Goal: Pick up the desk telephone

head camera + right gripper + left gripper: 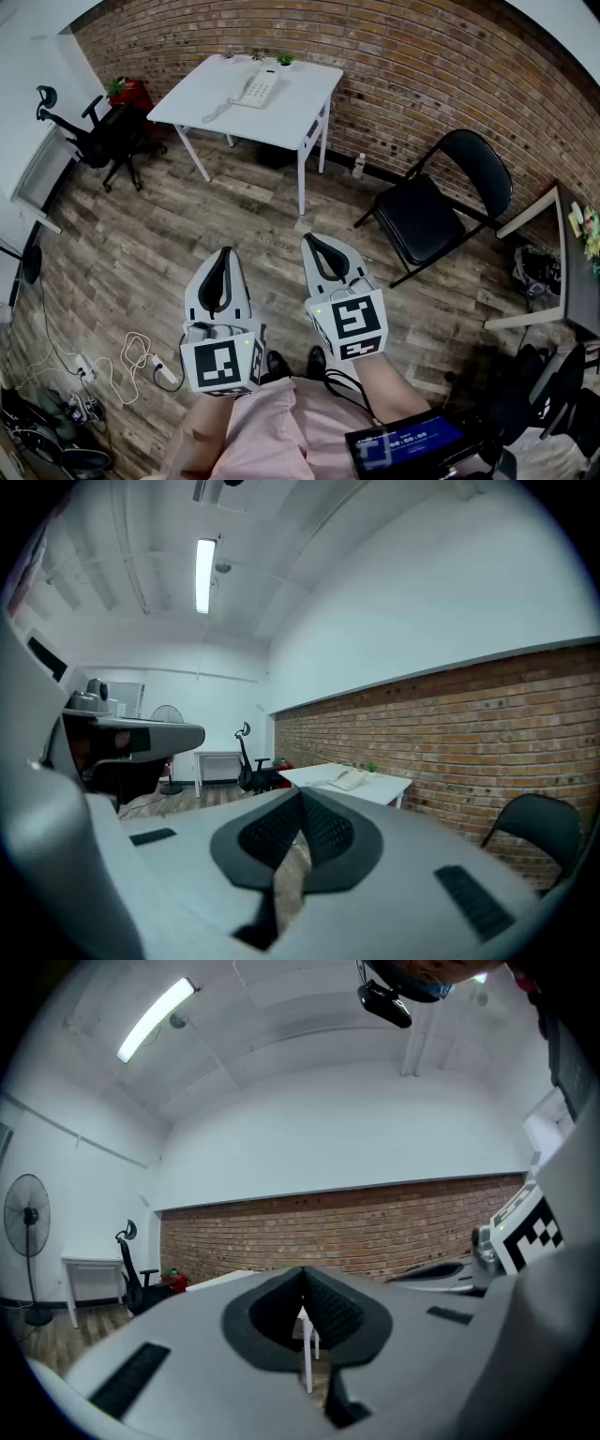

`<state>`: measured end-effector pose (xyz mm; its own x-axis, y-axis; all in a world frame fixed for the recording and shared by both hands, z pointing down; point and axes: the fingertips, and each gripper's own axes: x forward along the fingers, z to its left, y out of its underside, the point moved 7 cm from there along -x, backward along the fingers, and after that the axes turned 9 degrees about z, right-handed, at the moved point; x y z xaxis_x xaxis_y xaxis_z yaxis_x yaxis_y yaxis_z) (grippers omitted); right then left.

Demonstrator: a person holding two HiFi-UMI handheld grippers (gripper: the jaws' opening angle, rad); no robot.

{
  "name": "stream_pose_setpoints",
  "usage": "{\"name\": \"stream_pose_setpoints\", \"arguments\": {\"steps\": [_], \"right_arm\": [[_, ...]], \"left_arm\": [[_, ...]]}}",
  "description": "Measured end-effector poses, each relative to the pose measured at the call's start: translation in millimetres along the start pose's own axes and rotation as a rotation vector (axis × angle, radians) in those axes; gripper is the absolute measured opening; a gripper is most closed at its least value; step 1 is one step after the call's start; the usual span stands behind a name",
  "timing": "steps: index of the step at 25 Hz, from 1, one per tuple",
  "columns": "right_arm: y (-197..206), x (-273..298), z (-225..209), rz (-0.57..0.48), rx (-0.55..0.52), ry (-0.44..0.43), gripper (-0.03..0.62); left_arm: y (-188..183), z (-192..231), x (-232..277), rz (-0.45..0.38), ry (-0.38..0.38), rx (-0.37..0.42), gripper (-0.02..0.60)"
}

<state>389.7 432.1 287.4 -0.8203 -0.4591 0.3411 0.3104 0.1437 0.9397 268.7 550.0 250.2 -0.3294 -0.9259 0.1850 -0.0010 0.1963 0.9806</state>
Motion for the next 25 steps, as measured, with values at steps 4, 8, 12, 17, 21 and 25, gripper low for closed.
{"name": "stream_pose_setpoints", "arguments": {"steps": [4,8,12,17,21,25], "right_arm": [[-0.6,4.9,-7.1,0.006,-0.001,-0.008,-0.003],[0.6,6.2,-13.7,0.003,-0.005,-0.014,-0.003],[0.6,9.3,-22.7,-0.016,0.026,-0.050,0.122],[3.2,19.8,-27.1,-0.001,0.025,-0.051,0.252],[1.1,43.1,-27.9,0.011,0.025,-0.054,0.252],[2.7,82.1,-31.9,0.039,0.025,-0.045,0.250]], "left_arm": [[-1.0,-2.2,8.2,0.002,-0.006,0.004,0.011],[2.3,-6.1,11.1,0.010,-0.025,-0.003,0.011],[3.2,-4.2,10.7,-0.025,-0.063,-0.064,0.063],[8.8,4.4,17.6,-0.003,-0.072,-0.095,0.199],[12.4,18.7,32.2,0.006,-0.090,-0.073,0.201],[23.7,41.6,64.1,0.043,-0.088,-0.078,0.201]]}}
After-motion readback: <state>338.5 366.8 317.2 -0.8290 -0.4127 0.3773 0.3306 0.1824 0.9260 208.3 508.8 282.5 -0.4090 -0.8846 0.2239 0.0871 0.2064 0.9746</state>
